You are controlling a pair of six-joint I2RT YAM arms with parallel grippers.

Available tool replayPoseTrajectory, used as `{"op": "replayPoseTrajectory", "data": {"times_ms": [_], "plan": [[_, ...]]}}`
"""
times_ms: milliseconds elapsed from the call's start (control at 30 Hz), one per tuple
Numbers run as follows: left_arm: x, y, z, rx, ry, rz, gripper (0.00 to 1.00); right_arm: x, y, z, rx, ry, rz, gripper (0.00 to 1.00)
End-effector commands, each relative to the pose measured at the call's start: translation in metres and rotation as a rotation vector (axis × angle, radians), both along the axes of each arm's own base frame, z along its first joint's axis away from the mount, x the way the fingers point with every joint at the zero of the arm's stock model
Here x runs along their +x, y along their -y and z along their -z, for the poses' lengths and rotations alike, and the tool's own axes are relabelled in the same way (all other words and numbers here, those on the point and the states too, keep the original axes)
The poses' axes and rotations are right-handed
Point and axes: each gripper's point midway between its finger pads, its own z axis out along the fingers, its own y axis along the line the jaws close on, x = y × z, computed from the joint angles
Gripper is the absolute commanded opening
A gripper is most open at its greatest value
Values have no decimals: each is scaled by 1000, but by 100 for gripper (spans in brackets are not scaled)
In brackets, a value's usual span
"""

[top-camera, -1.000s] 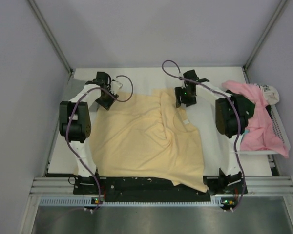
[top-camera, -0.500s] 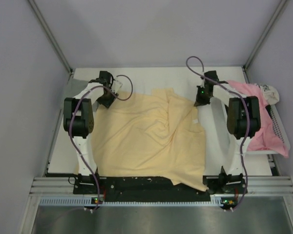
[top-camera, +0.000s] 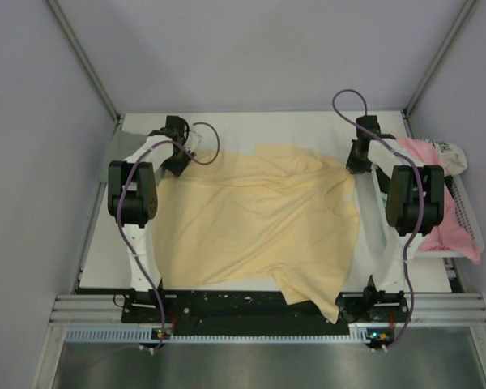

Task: Fold and stack the t-shirts
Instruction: Flatten out the tshirt

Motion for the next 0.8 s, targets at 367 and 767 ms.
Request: {"op": "replayPoseTrajectory", "data": {"times_ms": [367,767], "plan": [[-16,58,-59,-303,-17,212,58,37,-77,-110,-48,238,-439,53],[73,32,-62,-127,178,180,70,123,-218,-46,-283,254,-884,66]]}}
